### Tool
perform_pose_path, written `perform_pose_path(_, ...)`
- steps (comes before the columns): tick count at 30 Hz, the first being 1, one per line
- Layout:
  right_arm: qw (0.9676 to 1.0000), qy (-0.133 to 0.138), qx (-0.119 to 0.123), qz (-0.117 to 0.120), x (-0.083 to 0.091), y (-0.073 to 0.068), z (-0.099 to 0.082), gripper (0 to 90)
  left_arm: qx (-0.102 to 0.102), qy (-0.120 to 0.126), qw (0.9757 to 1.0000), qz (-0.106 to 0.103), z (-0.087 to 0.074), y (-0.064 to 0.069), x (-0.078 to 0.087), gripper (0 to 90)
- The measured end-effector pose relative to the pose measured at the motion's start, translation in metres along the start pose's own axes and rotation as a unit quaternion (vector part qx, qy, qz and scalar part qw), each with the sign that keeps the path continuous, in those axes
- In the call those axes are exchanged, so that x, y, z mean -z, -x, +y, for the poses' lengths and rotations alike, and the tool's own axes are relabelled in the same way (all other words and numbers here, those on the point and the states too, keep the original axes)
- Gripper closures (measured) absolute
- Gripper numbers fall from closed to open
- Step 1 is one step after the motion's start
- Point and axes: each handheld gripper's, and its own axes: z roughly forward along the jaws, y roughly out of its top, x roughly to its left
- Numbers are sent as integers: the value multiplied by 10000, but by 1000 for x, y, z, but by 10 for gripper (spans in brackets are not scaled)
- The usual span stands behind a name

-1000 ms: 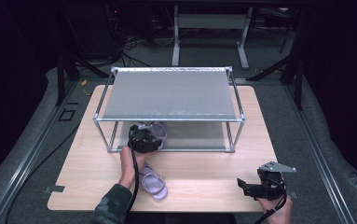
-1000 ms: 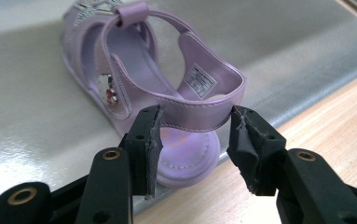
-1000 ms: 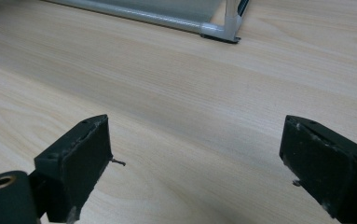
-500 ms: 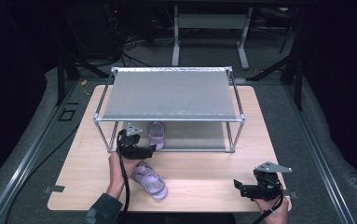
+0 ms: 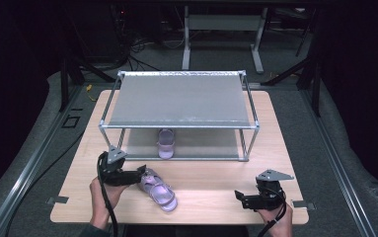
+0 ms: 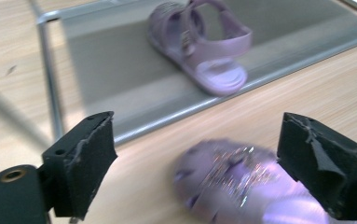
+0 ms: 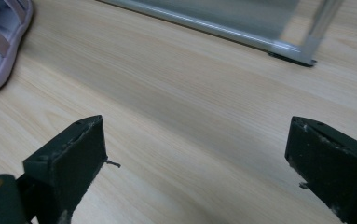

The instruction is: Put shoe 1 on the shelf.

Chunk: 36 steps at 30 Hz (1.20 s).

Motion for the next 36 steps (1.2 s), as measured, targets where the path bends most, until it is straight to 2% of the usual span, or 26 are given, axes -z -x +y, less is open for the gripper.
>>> perform_pose_path(1,9999,-34,21,-109,-1,-3,2,39,43,14,10000,54,-4,-2,3,86)
perform_pose_path(3,9998,22,89,151,-4,-8,5,38,113,54,9998,175,-12,-6,9,77)
perform_pose_path(4,9997,-79,162,-187,-4,-14,8,38,200,68,9996,198,-17,-9,12,70)
perform_pose_path(7,9995,19,243,212,-10,-23,13,34,370,56,9989,297,-30,-16,17,58)
perform_pose_path(8,9995,-3,282,145,-13,-28,15,34,401,40,9986,343,-34,-19,19,50)
perform_pose_path(10,9987,-20,385,334,-19,-36,19,31,475,0,9980,411,-41,-22,22,39)
perform_pose_path(11,9987,-57,421,281,-22,-42,21,30,495,-10,9977,468,-45,-24,24,34)
perform_pose_path(13,9973,-81,512,516,-28,-51,25,29,552,2,9969,553,-51,-27,28,30)
perform_pose_path(14,9973,-124,580,428,-30,-57,27,29,595,4,9965,593,-54,-28,29,26)
perform_pose_path(15,9967,-131,637,477,-32,-62,29,29,629,-8,9960,629,-57,-30,30,23)
perform_pose_path(18,9952,-142,746,613,-39,-76,33,27,719,-66,9950,688,-66,-34,31,19)
perform_pose_path(21,9926,-131,822,878,-48,-90,35,17,823,-75,9940,721,-72,-38,32,22)
perform_pose_path(22,9927,-181,873,809,-51,-96,37,17,839,-88,9937,737,-74,-39,33,22)
perform_pose_path(23,9919,-180,895,883,-54,-102,38,17,864,-89,9935,735,-75,-39,33,23)
perform_pose_path(24,9900,-150,942,1041,-58,-108,39,16,883,-66,9934,735,-77,-39,32,23)
perform_pose_path(26,9884,-153,1014,1120,-65,-121,42,12,885,-96,9934,724,-79,-39,32,23)
perform_pose_path(27,9883,-186,1061,1082,-68,-128,44,12,889,-105,9934,716,-80,-38,32,22)
perform_pose_path(30,9841,-191,1150,1339,-80,-145,46,10,885,-142,9935,702,-82,-39,32,23)
perform_pose_path(36,9811,-392,1353,1330,-96,-173,51,4,1011,-143,9922,713,-88,-42,34,22)
